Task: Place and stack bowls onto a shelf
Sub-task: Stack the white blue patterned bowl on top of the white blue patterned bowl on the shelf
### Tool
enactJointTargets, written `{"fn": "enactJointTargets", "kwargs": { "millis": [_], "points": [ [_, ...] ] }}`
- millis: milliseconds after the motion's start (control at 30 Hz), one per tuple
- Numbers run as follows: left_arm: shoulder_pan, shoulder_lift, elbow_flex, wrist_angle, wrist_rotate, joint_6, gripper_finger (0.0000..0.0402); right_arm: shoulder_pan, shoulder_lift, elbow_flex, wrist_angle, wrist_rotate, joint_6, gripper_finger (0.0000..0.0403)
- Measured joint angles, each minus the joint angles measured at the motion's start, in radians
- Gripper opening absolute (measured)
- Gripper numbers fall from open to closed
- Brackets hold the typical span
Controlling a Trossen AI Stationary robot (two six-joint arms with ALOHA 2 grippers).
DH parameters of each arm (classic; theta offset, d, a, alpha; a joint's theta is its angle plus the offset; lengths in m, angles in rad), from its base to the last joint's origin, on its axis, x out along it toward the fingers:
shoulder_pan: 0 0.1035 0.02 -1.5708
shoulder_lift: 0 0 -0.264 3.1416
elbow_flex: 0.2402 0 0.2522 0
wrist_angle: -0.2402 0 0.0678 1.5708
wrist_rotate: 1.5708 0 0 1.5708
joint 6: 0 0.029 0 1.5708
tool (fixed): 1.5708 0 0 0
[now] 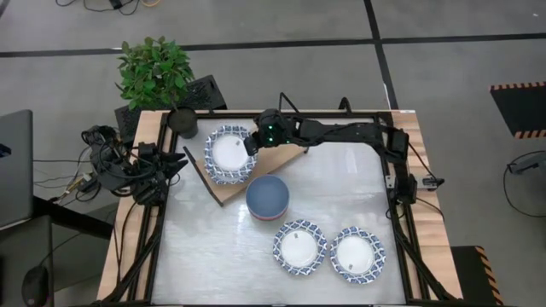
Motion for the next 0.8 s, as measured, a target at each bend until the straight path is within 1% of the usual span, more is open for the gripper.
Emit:
{"fn": "enactJointTargets", "kwargs": {
  "millis": [133, 233, 300, 367, 433, 500, 533, 633, 800],
  "points": [
    [0.000, 0.000, 0.000, 0.000, 0.000, 0.000, 0.0151, 0.000, 0.000, -0.001, 0.003, 0.000, -0.004, 0.0024],
    [0.000, 0.000, 0.000, 0.000, 0.000, 0.000, 0.0151, 0.008, 0.047, 0.003, 0.055, -0.004, -0.002, 0.0024],
    [0.000, 0.000, 0.000, 0.000, -0.001, -0.002, 0.0151, 0.005, 0.065, -0.005, 0.018, -0.030, -0.001, 0.0024],
    [0.000, 0.000, 0.000, 0.000, 0.000, -0.005, 0.0151, 0.010, 0.098, 0.012, 0.063, -0.031, -0.001, 0.0024],
    [0.000, 0.000, 0.000, 0.001, 0.002, -0.005, 0.0151, 0.007, 0.097, 0.009, 0.036, -0.042, 0.008, 0.0024],
    [0.000, 0.000, 0.000, 0.000, 0.002, -0.005, 0.0151, 0.005, 0.112, 0.013, 0.080, -0.045, 0.010, 0.0025],
    [0.000, 0.000, 0.000, 0.001, 0.002, -0.005, 0.0151, 0.005, 0.113, 0.012, 0.073, -0.046, 0.010, 0.0026],
    [0.000, 0.000, 0.000, 0.000, 0.001, -0.005, 0.0151, 0.005, 0.114, 0.010, 0.065, -0.048, 0.003, 0.0034],
    [0.000, 0.000, 0.000, 0.000, 0.000, -0.005, 0.0151, 0.006, 0.113, 0.010, 0.070, -0.050, -0.023, 0.0063]
  ]
}}
